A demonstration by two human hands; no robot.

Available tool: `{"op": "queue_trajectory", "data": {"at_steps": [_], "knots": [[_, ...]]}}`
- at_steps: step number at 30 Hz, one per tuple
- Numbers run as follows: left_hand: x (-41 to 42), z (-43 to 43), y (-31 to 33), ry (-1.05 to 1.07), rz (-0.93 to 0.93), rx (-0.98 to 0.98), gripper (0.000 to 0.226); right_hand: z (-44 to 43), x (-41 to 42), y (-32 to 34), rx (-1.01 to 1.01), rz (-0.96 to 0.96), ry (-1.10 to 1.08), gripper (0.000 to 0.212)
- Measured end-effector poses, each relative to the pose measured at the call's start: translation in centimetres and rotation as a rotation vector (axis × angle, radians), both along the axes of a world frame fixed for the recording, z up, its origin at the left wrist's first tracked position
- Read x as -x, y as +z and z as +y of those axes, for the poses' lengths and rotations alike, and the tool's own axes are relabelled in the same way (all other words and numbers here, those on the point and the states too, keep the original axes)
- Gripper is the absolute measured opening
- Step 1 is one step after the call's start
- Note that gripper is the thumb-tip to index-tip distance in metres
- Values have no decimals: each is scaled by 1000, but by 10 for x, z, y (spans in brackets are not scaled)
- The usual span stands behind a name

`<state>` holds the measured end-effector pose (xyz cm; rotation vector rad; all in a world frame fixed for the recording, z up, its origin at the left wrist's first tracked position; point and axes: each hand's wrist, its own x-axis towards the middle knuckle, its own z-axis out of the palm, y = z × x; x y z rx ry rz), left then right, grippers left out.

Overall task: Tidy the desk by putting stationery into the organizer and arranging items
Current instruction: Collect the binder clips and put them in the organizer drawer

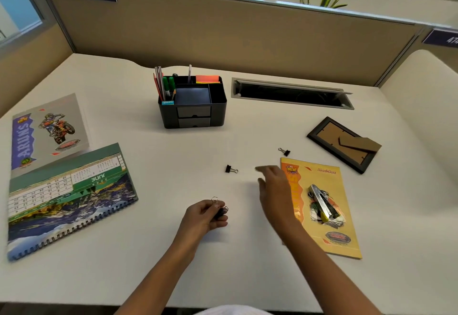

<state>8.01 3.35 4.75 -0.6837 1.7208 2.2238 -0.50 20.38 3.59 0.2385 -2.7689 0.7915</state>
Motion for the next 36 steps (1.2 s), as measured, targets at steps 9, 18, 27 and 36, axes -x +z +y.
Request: {"op": "queue_trajectory", "data": {"at_steps": [9, 18, 27, 36], "knots": [[0, 4, 2, 14, -23, -10, 21, 23, 48, -27, -313, -107, -104, 16], [4, 1, -1, 29, -24, -19, 23, 27, 34, -11, 34, -30, -82, 26], [10, 9, 4, 9, -53, -27, 29, -21, -55, 36, 146, 297, 285, 19], [6, 3, 11, -102, -49, -142, 36, -25, -73, 6, -71, 347, 529, 10]]}}
